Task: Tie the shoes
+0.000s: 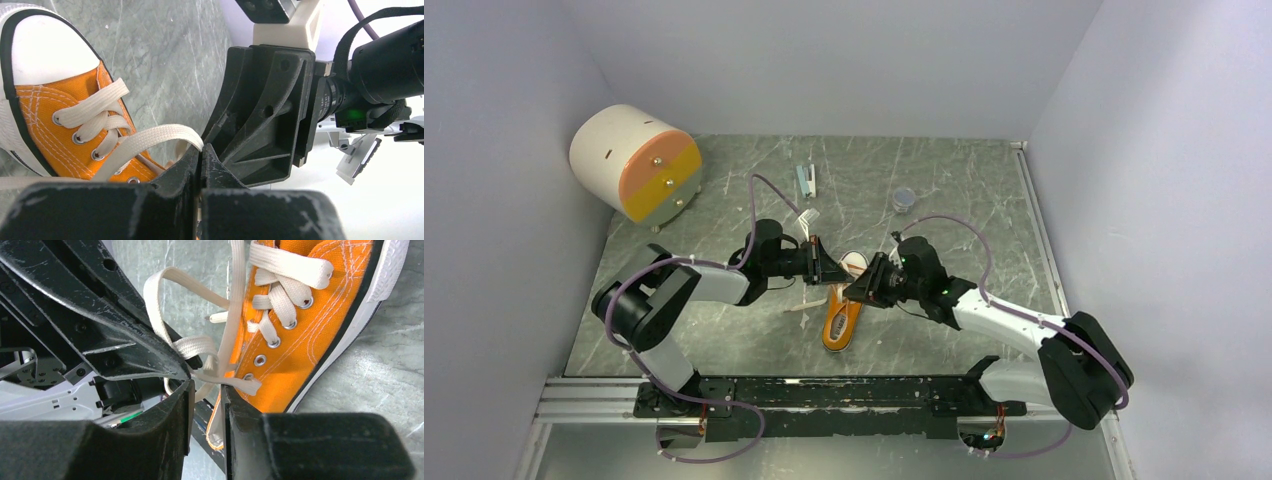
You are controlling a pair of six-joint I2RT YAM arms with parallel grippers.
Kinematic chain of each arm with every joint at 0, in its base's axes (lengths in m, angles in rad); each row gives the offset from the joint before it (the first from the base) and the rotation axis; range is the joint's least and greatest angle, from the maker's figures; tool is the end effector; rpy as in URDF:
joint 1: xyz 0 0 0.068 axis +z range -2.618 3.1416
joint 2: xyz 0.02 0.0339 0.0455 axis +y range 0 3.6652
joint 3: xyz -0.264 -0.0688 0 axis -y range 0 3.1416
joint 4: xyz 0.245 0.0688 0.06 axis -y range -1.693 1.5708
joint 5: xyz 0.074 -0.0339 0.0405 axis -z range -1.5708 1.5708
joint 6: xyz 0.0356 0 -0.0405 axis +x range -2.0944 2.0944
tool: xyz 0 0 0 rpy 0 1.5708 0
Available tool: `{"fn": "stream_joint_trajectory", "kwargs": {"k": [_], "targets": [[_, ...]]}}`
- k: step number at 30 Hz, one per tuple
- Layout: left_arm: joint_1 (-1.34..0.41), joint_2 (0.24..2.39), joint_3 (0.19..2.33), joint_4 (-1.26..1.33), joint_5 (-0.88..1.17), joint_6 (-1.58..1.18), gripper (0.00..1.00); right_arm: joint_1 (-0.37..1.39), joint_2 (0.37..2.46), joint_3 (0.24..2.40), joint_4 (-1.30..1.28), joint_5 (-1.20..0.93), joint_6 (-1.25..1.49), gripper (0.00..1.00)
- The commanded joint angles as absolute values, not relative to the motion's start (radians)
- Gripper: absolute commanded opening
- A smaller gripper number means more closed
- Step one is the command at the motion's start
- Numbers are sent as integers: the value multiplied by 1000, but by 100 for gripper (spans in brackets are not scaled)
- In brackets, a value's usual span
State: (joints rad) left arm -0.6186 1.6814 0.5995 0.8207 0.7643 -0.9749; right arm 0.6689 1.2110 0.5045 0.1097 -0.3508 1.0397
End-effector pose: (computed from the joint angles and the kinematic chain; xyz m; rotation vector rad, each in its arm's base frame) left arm 0.2411 -0.2019 0.1620 0.2626 2.1564 -1.7228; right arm 0.1816 0.1592 0.1868 0.2257 2.4509 1.2638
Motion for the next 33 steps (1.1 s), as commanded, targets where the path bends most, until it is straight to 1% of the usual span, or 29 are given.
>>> {"fn": "stream_joint_trajectory", "kwargs": {"k": [1, 5, 12, 17, 20, 26, 27, 33], "targets": [[-614, 1692, 624, 886, 787, -985, 5, 682, 1234, 503, 148, -318, 1059, 31], [-614, 1692, 626, 887, 789, -986, 5, 690, 1252, 506, 174, -302, 1068, 34], [-614, 1695, 617, 900, 788, -995, 5, 706, 1276, 531, 179, -257, 1056, 34], [-614, 1696, 615, 909, 792, -999, 5, 722, 1261, 527, 196, -215, 1060, 40], [-614, 1696, 617, 907, 794, -999, 5, 738, 1240, 523, 221, -205, 1051, 42], [-614, 1704, 617, 909, 799, -1006, 5, 791, 1200, 504, 271, -111, 1030, 42], [-614, 1706, 616, 922, 800, -1013, 5, 802, 1203, 509, 255, -75, 1029, 42], [-614, 1708, 618, 931, 807, -1024, 5, 833, 1223, 537, 158, -5, 1066, 41]]}}
